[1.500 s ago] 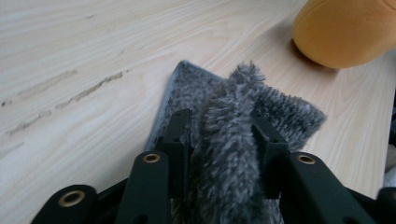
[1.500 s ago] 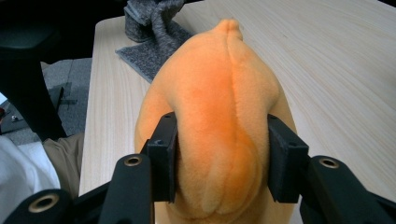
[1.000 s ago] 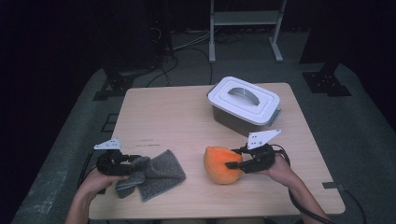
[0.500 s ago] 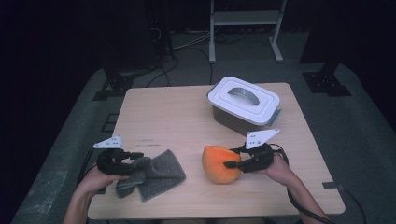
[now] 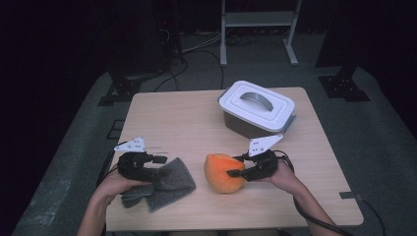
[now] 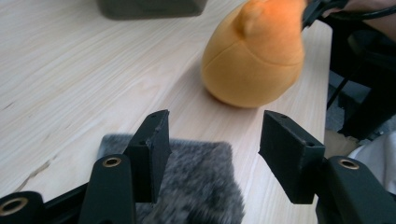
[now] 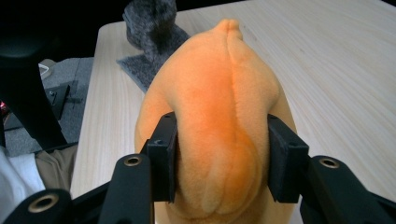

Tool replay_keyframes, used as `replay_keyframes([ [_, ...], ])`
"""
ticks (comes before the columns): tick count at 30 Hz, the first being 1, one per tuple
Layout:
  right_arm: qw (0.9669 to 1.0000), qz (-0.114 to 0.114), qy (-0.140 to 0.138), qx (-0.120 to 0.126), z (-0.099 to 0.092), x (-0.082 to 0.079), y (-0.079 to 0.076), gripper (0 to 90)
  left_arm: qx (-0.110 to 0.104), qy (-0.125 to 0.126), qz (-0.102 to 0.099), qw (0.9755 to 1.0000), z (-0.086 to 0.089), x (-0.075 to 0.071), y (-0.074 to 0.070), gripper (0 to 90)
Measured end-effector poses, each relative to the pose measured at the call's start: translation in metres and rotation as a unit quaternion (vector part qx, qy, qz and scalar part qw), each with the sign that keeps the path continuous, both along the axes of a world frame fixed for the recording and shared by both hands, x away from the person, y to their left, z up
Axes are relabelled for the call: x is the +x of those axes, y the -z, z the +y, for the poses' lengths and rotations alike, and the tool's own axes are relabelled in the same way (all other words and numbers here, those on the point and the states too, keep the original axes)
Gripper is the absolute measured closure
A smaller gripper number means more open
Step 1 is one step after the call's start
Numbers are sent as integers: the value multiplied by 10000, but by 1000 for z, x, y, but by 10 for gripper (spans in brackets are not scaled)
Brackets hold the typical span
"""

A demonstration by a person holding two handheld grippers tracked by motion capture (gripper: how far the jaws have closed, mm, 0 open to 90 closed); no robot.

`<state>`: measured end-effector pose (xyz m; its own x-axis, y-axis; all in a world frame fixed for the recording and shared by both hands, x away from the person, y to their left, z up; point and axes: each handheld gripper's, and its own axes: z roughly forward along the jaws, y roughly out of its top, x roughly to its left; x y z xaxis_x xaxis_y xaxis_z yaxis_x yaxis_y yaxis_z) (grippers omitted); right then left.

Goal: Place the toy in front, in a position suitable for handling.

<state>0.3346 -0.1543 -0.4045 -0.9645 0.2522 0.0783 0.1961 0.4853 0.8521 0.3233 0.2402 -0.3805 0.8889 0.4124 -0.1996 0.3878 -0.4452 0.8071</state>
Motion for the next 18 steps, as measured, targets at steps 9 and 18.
replay_keyframes([
  [9, 9999, 42, -13, -137, -23, -5, 2, 476, -38, 525, -54, 9986, -47, 1, -1, 401],
  [18, 9998, 94, 42, -148, -46, -8, 10, 445, -40, 1011, 35, 9949, -108, 9, 16, 400],
])
